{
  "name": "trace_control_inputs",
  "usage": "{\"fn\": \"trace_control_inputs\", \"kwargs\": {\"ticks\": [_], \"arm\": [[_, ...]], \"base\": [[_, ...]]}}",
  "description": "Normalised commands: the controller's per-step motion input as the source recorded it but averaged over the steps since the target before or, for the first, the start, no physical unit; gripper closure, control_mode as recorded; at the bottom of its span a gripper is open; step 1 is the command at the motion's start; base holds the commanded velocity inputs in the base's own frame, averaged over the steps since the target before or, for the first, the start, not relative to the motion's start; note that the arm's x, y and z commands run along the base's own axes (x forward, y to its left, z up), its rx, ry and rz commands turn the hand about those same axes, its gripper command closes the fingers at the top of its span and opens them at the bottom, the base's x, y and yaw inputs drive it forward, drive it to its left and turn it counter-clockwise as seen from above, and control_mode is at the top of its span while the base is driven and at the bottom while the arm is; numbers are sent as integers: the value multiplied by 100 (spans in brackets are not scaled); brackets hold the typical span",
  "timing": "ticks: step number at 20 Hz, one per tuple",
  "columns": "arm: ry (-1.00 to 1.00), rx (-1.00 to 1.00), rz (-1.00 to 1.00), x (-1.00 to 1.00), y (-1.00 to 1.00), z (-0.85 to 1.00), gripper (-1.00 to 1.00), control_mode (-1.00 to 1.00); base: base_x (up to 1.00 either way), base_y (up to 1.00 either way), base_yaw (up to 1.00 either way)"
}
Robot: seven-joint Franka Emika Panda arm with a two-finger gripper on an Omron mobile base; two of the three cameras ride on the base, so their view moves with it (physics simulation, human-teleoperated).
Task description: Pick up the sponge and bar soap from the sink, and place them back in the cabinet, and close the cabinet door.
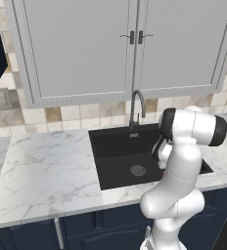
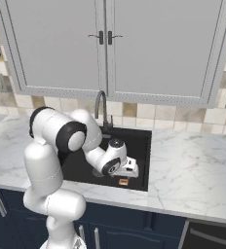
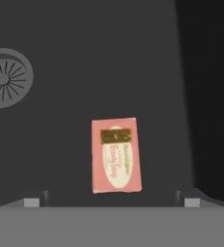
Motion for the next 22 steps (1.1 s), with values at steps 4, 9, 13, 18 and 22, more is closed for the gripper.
{"fn": "trace_control_inputs", "kwargs": {"ticks": [4, 9, 13, 18, 22], "arm": [[0, 0, 0, 6, -1, -10, -100, -100], [0, 0, 0, 5, 0, -13, -100, -100], [0, 0, 0, 11, 0, -14, -100, -100], [0, 0, 0, 11, -1, -13, -100, -100], [0, 0, 0, 5, -1, -17, -100, -100]], "base": [[0, 0, 0], [0, 0, 0], [0, 0, 0], [0, 0, 0], [0, 0, 0]]}}
